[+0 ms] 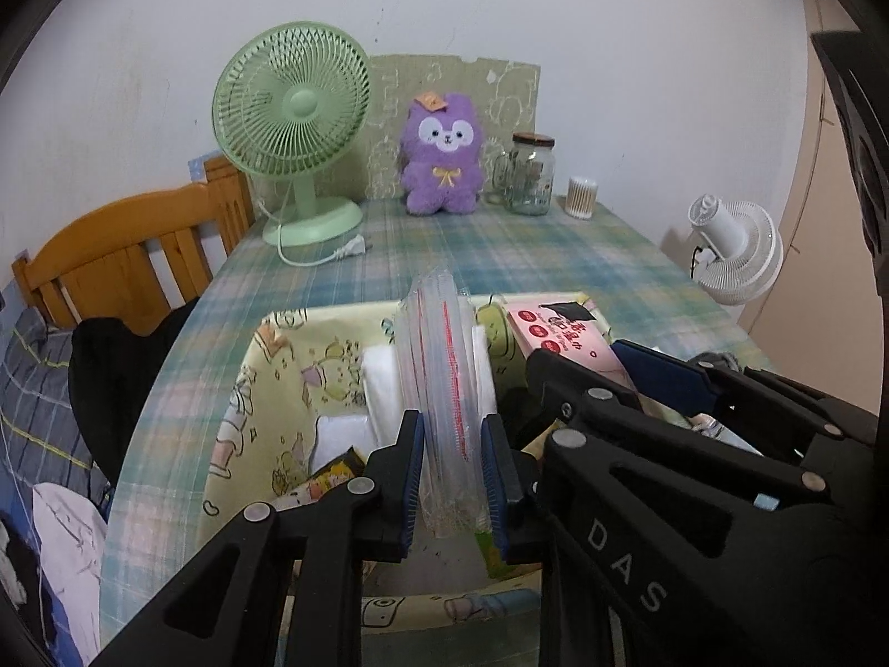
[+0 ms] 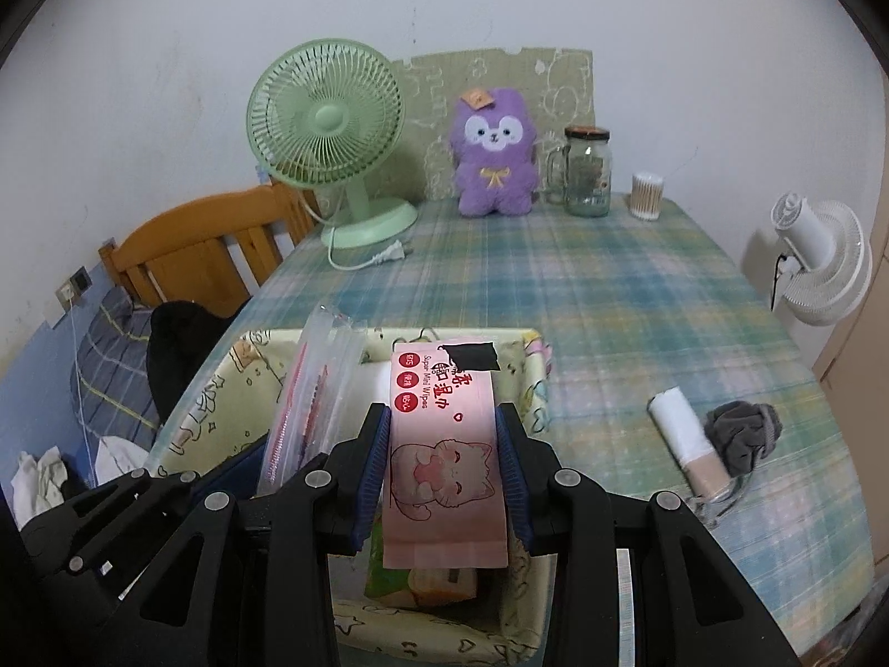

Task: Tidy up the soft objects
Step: 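Lower the straw bag into the box with left tool while right tool lowers the pink packet, then withdraw both open tools from the box toward the towel roll and grey pouch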

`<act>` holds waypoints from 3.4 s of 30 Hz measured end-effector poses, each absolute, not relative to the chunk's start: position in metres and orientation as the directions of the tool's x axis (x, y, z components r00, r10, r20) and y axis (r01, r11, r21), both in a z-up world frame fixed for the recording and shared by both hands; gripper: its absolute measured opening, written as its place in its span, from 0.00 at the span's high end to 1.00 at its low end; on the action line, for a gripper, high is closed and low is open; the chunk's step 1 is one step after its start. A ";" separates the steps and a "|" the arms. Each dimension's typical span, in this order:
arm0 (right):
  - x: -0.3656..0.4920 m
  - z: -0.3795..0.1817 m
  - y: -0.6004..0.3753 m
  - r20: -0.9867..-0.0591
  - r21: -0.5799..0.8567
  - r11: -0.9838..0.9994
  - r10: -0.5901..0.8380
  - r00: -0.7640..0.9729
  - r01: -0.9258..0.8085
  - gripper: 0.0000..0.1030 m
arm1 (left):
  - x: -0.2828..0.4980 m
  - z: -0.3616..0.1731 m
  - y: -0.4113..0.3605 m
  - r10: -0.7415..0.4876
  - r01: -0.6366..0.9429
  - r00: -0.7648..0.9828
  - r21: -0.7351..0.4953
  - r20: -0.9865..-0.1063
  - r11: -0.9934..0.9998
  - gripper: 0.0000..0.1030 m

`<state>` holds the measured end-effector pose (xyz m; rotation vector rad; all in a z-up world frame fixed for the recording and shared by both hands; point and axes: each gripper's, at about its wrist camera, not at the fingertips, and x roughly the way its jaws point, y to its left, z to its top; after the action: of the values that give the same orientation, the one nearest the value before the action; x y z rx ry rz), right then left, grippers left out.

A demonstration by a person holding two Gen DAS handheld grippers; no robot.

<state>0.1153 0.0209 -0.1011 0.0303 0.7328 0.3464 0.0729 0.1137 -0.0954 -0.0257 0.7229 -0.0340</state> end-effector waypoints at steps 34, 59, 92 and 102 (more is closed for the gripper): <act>0.108 -0.099 0.027 -0.626 0.193 0.911 0.401 0.669 -0.365 0.29 | 0.067 -0.092 0.123 0.001 -0.022 0.754 -0.025 -0.657 0.999 0.17; 0.087 -0.062 -0.038 -0.557 0.172 0.942 0.336 0.760 -0.290 0.13 | 0.058 -0.057 0.067 -0.025 0.021 0.800 -0.013 -0.599 1.000 0.07; 0.063 -0.021 -0.124 -0.473 0.088 0.970 0.240 0.848 -0.226 0.00 | 0.042 -0.023 -0.016 -0.056 0.071 0.856 0.010 -0.514 0.997 0.01; 0.066 -0.033 -0.158 -0.490 0.104 0.974 0.228 0.842 -0.203 0.00 | 0.047 -0.032 -0.047 -0.086 0.100 0.846 -0.001 -0.526 0.995 0.01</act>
<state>0.0658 -0.1578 -0.0334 0.0489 0.5230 0.2275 0.0465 -0.0467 -0.0323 0.0271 0.5529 -0.0979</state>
